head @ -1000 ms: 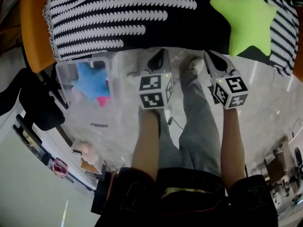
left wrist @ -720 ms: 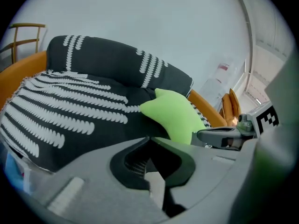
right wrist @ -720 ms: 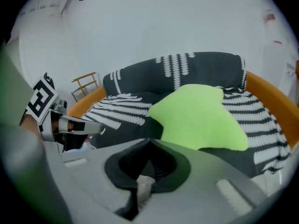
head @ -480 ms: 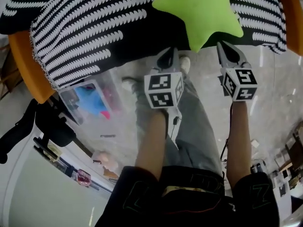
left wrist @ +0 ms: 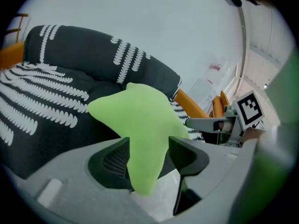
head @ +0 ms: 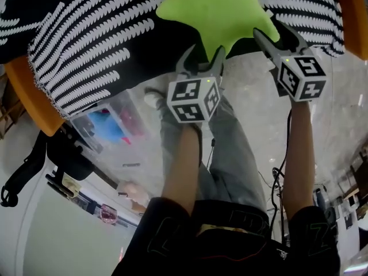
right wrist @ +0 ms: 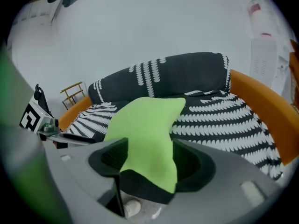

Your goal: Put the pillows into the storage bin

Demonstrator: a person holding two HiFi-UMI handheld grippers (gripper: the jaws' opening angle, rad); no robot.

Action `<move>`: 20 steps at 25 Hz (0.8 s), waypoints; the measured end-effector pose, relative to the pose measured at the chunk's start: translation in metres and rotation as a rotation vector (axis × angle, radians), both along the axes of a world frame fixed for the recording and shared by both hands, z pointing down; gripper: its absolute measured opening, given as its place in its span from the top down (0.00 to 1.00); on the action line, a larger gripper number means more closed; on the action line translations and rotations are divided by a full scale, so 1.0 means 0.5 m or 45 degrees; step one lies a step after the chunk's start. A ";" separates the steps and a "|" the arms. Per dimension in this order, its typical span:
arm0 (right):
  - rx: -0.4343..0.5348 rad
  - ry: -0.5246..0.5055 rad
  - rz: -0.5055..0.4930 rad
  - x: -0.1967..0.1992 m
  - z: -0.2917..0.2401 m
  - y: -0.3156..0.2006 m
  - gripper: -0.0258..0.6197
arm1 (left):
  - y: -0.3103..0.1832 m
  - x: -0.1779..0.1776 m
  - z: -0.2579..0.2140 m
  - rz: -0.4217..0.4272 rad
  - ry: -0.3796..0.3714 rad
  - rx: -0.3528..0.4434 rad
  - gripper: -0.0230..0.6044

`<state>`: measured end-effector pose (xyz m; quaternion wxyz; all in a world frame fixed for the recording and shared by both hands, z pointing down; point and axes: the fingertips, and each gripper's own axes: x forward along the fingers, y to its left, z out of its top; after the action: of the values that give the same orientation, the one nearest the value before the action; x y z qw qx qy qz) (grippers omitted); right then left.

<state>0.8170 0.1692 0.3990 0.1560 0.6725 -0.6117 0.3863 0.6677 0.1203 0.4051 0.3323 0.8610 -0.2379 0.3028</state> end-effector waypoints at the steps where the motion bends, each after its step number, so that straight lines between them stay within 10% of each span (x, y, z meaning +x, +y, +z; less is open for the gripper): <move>1: -0.008 -0.010 -0.015 0.008 0.003 -0.010 0.47 | -0.007 0.008 -0.001 -0.019 0.024 -0.008 0.51; 9: -0.065 -0.225 -0.193 0.021 0.048 -0.115 0.28 | -0.083 0.077 0.032 -0.037 0.094 -0.071 0.39; 20: -0.092 -0.397 -0.300 -0.033 0.129 -0.149 0.26 | -0.101 0.052 0.104 -0.049 -0.075 -0.103 0.39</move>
<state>0.8004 0.0949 0.4634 0.1275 0.5221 -0.6887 0.4866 0.6935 0.0696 0.4572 0.3655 0.8328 -0.2517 0.3310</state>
